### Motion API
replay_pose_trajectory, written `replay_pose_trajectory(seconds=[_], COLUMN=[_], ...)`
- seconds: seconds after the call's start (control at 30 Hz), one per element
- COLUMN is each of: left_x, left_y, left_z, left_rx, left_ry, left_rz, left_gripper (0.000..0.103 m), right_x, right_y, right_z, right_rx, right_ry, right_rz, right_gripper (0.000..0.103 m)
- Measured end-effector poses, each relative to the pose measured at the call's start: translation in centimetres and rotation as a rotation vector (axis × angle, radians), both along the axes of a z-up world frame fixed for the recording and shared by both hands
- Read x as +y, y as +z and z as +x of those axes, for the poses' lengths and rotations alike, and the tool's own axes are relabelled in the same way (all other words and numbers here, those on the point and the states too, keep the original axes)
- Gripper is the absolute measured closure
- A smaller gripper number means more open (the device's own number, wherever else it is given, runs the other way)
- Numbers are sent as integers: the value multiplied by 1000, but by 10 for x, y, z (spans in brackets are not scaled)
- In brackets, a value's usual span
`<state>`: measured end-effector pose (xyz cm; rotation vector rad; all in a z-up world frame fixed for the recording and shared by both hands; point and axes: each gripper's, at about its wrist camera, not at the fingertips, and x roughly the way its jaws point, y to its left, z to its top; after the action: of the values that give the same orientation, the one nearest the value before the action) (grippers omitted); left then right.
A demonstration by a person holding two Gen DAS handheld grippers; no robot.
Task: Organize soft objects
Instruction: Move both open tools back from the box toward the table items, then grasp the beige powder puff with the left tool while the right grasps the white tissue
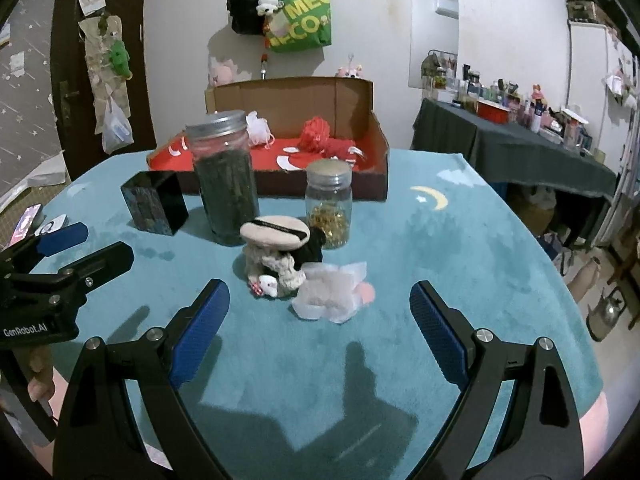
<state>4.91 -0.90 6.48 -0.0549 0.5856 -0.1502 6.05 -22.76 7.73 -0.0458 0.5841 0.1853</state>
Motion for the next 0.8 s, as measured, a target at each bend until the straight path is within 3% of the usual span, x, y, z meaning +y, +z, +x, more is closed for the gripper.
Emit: replay_pose_trajectory(seconds=[0.43,0.8], left_x=[-25,-63], left_y=[1,9], left_z=[23,52], left_rx=[48,90], left_ry=[-52,-115], left_rz=[-38,-61], left_gripper=[0,2], right_x=[-23,-52], right_y=[-8,-20], right_z=[19,53], right_rx=[65,172], right_ry=[23,126], right_rz=[4,58], right_gripper=[10,10])
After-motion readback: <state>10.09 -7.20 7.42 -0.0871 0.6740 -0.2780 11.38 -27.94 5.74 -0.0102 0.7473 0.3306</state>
